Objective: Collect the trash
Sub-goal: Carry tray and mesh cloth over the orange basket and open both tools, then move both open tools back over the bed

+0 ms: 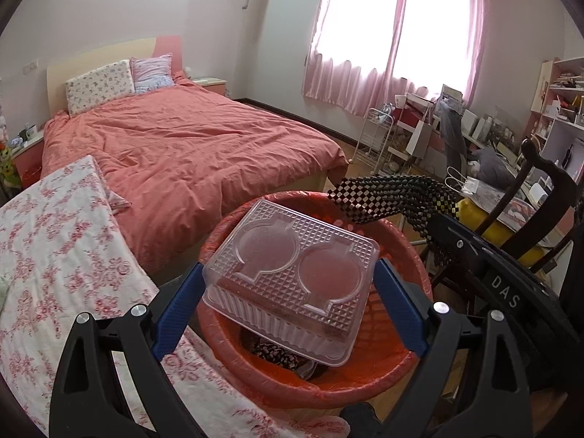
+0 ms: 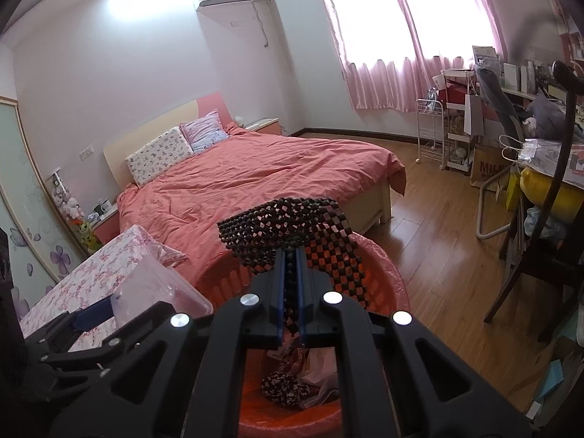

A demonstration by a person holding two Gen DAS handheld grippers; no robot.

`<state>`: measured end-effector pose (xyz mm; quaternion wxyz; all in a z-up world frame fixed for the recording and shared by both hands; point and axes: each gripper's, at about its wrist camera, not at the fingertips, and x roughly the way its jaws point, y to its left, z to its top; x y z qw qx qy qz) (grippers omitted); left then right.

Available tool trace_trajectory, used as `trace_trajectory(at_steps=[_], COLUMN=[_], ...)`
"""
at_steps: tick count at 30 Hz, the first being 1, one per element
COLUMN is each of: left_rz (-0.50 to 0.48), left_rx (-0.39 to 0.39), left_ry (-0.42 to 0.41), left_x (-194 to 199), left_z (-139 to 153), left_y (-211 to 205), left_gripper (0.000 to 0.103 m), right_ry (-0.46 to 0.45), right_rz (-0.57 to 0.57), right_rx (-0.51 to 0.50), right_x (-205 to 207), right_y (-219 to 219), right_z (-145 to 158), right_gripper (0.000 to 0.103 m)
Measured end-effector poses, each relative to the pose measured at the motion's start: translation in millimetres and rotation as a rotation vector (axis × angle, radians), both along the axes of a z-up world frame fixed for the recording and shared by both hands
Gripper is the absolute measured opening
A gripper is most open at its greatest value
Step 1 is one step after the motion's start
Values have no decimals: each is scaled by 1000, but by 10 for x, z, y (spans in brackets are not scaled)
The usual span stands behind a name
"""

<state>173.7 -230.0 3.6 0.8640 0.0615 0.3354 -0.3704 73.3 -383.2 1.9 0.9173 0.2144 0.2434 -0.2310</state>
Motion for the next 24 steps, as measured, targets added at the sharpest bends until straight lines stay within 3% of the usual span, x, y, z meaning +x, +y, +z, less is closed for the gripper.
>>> trace_trajectory(at_steps=[9, 16, 24], left_rz=[-6, -1, 47], left_rx=[47, 41, 55], left_ry=[57, 126, 73], left_x=[64, 137, 126], left_z=[-186, -266, -160], left_y=[-77, 5, 179], left_gripper=[94, 94, 94], right_ry=[4, 14, 22], right_rz=[29, 15, 17], right_rx=[88, 86, 52], right_x=[50, 6, -13], right_y=[-169, -176, -133], right_z=[-153, -179, -115], right_gripper=[18, 24, 29])
